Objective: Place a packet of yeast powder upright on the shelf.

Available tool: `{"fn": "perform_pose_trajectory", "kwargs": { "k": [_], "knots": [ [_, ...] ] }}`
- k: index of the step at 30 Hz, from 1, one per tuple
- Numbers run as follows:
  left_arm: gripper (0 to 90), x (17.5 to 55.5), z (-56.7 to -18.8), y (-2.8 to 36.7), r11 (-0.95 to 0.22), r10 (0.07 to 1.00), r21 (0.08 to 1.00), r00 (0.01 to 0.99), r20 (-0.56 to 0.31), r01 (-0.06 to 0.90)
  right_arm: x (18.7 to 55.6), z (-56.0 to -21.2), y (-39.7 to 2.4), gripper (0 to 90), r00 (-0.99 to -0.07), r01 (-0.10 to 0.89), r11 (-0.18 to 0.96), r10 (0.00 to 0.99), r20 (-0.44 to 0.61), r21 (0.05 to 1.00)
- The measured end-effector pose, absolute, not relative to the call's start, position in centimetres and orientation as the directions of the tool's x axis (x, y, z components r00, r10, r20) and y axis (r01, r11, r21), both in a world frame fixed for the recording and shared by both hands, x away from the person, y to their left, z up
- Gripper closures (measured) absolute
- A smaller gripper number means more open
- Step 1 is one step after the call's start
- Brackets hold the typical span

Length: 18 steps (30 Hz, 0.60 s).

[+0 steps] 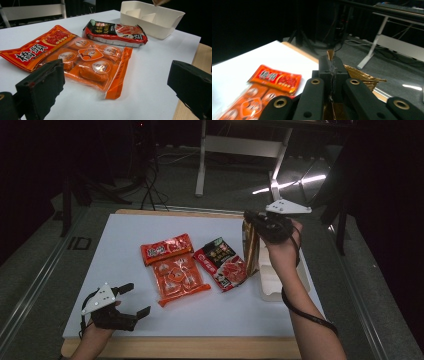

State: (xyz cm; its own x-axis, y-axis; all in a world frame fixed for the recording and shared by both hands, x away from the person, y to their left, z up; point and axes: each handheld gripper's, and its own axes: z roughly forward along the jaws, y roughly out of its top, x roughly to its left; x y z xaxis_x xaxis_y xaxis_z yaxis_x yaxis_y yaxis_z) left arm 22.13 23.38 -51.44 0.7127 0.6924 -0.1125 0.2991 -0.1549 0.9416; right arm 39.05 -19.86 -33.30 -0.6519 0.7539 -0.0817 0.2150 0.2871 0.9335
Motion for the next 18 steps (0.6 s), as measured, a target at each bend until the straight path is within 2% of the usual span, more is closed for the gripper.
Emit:
{"fn": "perform_pose_trajectory", "kwargs": {
  "k": [7,18],
  "knots": [
    [1.7,22.2,-51.5,23.4,-0.152,0.693,0.941,0.712,-0.117,0.302,40.9,-32.6,-21.6,89.1,-0.567,0.212,0.228,0.821,-0.07,0.95],
    [1.7,22.2,-51.5,23.4,-0.156,0.693,0.94,0.712,-0.116,0.305,43.5,-32.9,-23.7,89.0,-0.435,0.211,0.205,0.895,-0.096,0.956]
  ]
}}
